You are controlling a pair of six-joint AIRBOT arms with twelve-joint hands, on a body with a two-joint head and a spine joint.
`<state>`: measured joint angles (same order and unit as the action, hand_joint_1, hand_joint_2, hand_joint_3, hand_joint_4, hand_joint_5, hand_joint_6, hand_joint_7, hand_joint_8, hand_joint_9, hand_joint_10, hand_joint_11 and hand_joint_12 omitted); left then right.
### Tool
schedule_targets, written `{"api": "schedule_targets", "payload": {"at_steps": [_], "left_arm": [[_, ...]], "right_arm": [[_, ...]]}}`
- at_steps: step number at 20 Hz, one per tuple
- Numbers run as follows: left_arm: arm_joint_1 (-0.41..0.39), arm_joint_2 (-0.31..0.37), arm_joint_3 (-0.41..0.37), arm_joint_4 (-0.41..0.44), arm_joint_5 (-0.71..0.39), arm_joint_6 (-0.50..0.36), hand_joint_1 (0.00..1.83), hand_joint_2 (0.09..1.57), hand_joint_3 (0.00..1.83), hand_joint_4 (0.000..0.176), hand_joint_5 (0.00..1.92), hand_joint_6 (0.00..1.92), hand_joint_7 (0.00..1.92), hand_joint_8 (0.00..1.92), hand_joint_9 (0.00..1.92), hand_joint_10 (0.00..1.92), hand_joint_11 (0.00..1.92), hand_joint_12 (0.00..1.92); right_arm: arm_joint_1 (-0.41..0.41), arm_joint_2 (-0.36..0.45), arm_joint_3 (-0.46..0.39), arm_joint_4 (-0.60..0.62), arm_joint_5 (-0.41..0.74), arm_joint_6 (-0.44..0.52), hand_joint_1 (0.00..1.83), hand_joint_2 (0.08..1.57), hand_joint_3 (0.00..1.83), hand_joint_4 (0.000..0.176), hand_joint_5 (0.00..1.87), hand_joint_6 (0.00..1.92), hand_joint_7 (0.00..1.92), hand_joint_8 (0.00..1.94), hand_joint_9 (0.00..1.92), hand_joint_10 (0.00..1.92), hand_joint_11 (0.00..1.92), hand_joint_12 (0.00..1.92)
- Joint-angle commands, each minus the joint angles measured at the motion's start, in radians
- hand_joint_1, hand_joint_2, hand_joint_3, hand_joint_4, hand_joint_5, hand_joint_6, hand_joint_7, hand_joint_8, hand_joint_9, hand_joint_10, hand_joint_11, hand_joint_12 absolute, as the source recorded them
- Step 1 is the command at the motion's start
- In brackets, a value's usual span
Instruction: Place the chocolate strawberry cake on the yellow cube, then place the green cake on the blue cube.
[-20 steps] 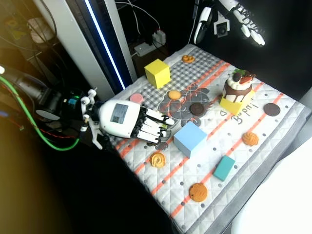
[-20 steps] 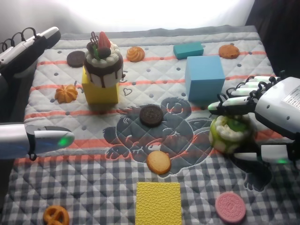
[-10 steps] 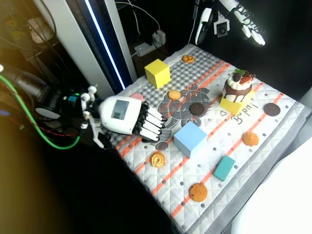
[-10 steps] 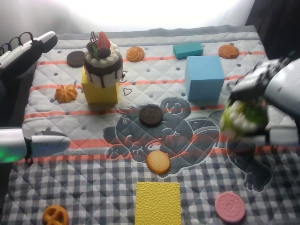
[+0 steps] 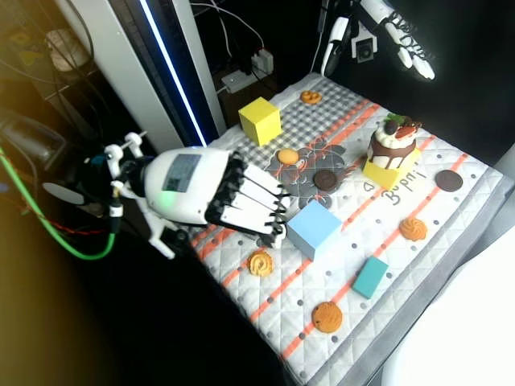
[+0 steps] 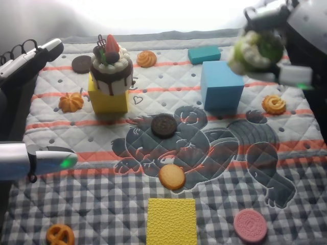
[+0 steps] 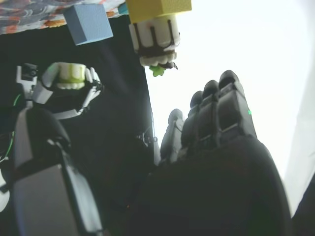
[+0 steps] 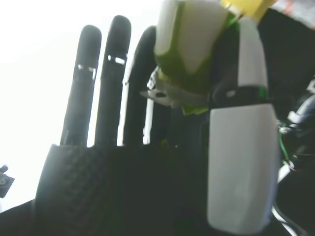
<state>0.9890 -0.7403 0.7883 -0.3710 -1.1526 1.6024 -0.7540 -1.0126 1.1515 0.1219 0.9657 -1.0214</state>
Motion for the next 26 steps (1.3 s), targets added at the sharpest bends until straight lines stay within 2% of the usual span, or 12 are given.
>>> {"api": "schedule_targets", "payload": {"at_steps": [1,5,7,9,10,14,16,19,22,24,25,26], "left_arm": [[-0.004,0.0,0.002,0.008,-0.119,-0.004,0.85,0.78,0.0,0.176,0.0,0.0,0.0,0.0,0.0,0.0,0.0,0.0],[-0.004,-0.002,0.007,0.009,-0.125,-0.004,0.81,0.78,0.0,0.176,0.0,0.0,0.0,0.0,0.0,0.0,0.0,0.0],[-0.004,-0.004,0.01,0.009,-0.128,-0.004,0.87,0.76,0.0,0.176,0.0,0.0,0.0,0.0,0.0,0.0,0.0,0.0],[-0.004,-0.004,0.009,0.009,-0.129,-0.004,0.87,0.76,0.0,0.176,0.0,0.0,0.0,0.0,0.0,0.0,0.0,0.0],[-0.004,-0.005,0.009,0.009,-0.128,-0.004,0.86,0.75,0.0,0.176,0.0,0.0,0.0,0.0,0.0,0.0,0.0,0.0],[-0.004,-0.007,0.009,0.009,-0.128,-0.004,0.87,0.76,0.0,0.176,0.0,0.0,0.0,0.0,0.0,0.0,0.0,0.0],[-0.004,-0.008,0.009,0.008,-0.128,-0.004,0.87,0.77,0.0,0.176,0.0,0.0,0.0,0.0,0.0,0.0,0.0,0.0],[-0.003,-0.008,0.008,0.006,-0.127,-0.004,0.88,0.76,0.0,0.176,0.0,0.0,0.0,0.0,0.0,0.0,0.0,0.0],[-0.004,-0.01,0.008,0.006,-0.127,-0.004,0.9,0.76,0.0,0.176,0.0,0.0,0.0,0.0,0.0,0.0,0.0,0.0],[-0.004,-0.012,0.008,0.006,-0.127,-0.004,0.91,0.75,0.0,0.176,0.0,0.0,0.0,0.0,0.0,0.0,0.0,0.0],[-0.004,-0.012,0.008,0.006,-0.127,-0.004,0.91,0.75,0.0,0.176,0.0,0.0,0.0,0.0,0.0,0.0,0.0,0.0],[-0.004,-0.012,0.007,0.006,-0.127,-0.004,0.92,0.75,0.0,0.176,0.0,0.0,0.0,0.0,0.0,0.0,0.0,0.0]], "right_arm": [[0.031,-0.014,0.015,-0.003,0.078,0.003,1.23,1.09,0.0,0.0,0.99,0.88,1.08,0.92,0.98,0.66,0.69,1.28],[0.102,-0.075,0.075,-0.003,0.007,0.003,1.21,1.11,0.0,0.039,0.98,0.96,0.99,1.0,0.92,0.64,0.6,1.27],[0.114,-0.095,0.091,-0.003,-0.023,0.003,1.22,1.13,0.0,0.0,1.05,0.86,0.86,1.19,0.78,0.75,0.45,1.44],[0.117,-0.11,0.105,-0.002,-0.049,0.003,1.23,1.13,0.0,0.0,1.09,0.82,0.82,1.23,0.66,0.87,0.37,1.47],[0.119,-0.117,0.114,-0.001,-0.065,0.003,1.23,1.12,0.0,0.0,1.08,0.76,0.88,1.23,0.71,1.02,0.49,1.56],[0.12,-0.138,0.142,0.014,-0.132,0.003,1.23,1.1,0.0,0.0,1.04,0.81,1.02,1.05,0.86,0.95,0.66,1.46],[0.119,-0.144,0.148,0.014,-0.153,0.003,1.23,1.09,0.0,0.028,1.0,0.92,1.04,0.95,0.85,1.1,0.75,1.56],[0.117,-0.145,0.143,0.018,-0.16,0.003,1.23,1.1,0.0,0.0,1.0,0.88,1.02,1.04,0.82,1.08,0.62,1.54],[0.108,-0.145,0.146,0.022,-0.168,0.003,1.23,1.09,0.0,0.013,1.0,0.91,1.05,0.95,0.9,0.87,0.65,1.39],[0.105,-0.149,0.148,0.025,-0.173,0.003,1.37,1.1,0.0,0.0,0.95,0.95,1.02,0.96,0.9,1.19,0.7,1.35],[0.102,-0.149,0.148,0.028,-0.175,0.003,1.26,1.09,0.0,0.0,0.99,0.93,1.05,0.93,0.89,0.94,0.67,1.32],[0.101,-0.149,0.148,0.034,-0.176,0.003,1.23,1.09,0.0,0.018,0.99,0.93,1.06,0.91,0.91,0.79,0.67,1.31]]}}
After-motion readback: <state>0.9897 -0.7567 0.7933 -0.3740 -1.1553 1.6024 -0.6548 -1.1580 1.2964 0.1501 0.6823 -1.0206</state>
